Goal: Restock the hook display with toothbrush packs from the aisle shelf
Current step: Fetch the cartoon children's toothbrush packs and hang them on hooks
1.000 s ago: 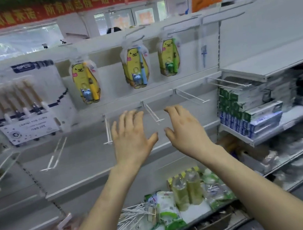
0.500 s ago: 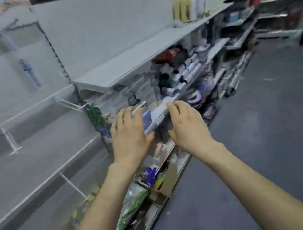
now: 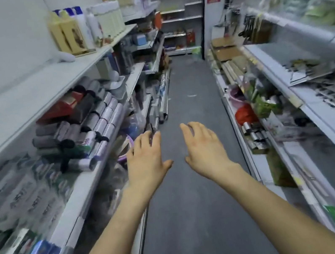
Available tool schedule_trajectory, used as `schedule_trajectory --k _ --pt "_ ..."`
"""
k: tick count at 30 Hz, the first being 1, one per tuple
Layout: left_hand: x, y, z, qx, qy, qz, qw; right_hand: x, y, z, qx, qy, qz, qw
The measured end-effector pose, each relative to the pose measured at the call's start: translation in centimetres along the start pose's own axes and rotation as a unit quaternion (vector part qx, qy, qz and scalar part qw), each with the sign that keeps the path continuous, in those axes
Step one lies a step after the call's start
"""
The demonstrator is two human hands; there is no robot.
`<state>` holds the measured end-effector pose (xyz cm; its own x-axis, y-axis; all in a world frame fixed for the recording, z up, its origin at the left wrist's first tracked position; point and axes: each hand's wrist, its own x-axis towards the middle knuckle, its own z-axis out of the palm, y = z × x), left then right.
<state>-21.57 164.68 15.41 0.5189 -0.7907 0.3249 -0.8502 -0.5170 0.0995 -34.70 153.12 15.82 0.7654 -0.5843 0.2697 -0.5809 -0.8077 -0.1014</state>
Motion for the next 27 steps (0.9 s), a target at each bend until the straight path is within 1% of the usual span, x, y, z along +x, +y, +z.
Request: schedule_trajectory --k 3,11,15,18,21,27 --pt "7.5 0.9 2.9 -0.007 -0.014 0.045 0.999 5.8 4.1 0.7 -0.022 0.01 0.053 0.998" --pt "27.5 4.0 11.7 -0.051 -0.036 0.14 0.988 19.2 14.3 7.0 -0.044 -0.021 0.164 0.985" --pt "37.7 5.6 16.2 -0.052 -0.037 0.159 0.985 27.5 20.1 10.0 -0.057 -0.038 0.186 0.98" --pt "45.1 6.1 18.9 -0.053 -0.055 0.171 0.982 34.1 23.9 11.5 -0.053 -0.051 0.195 0.978" --pt "52.6 6.3 21.2 -0.041 -0.047 0.179 0.982 40.7 27.1 12.8 -0.064 -0.056 0.204 0.975" --pt "66.1 7.8 27.7 -0.032 -0.07 0.205 0.976 51.9 33.5 16.9 -0.089 -0.087 0.25 0.96"
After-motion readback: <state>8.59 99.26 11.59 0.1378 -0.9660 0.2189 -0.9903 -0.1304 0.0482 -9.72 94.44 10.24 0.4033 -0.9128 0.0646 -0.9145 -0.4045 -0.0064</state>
